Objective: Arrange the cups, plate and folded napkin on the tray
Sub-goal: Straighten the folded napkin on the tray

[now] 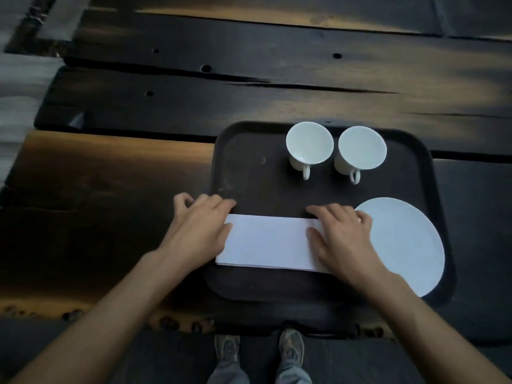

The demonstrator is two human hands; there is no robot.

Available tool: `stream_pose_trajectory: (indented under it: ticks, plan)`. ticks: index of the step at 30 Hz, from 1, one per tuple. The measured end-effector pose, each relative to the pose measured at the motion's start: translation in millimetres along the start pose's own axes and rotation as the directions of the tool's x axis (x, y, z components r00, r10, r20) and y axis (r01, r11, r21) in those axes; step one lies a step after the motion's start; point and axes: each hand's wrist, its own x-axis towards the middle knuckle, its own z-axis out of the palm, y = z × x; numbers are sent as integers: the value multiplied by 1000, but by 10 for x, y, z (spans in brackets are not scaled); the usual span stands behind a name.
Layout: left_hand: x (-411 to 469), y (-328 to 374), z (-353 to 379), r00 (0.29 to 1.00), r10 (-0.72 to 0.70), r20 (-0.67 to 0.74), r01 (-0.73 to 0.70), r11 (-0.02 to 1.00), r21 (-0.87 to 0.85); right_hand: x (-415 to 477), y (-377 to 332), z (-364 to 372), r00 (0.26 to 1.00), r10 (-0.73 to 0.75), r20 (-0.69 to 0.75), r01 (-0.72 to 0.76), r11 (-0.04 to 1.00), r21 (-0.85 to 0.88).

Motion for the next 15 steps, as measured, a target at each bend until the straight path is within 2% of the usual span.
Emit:
stream_pose_trajectory:
  ticks: [3, 6, 9, 15]
  plan:
    - [81, -31, -22, 999, 28, 24, -29, 999, 34, 79, 131, -46, 996, 9, 83, -5, 999, -46]
    - [131, -56, -33, 999, 29, 18, -30, 999, 26, 125, 192, -54, 997, 1, 76, 0, 1000, -12]
    - [190, -60, -58, 1000, 11, 10, -11, 1000, 1, 170, 213, -41, 1000, 2, 21, -2, 1000, 29]
    - [109, -10, -69, 995, -11, -97, 6, 998, -57, 161, 224, -26, 995, -3, -96, 9, 998, 56]
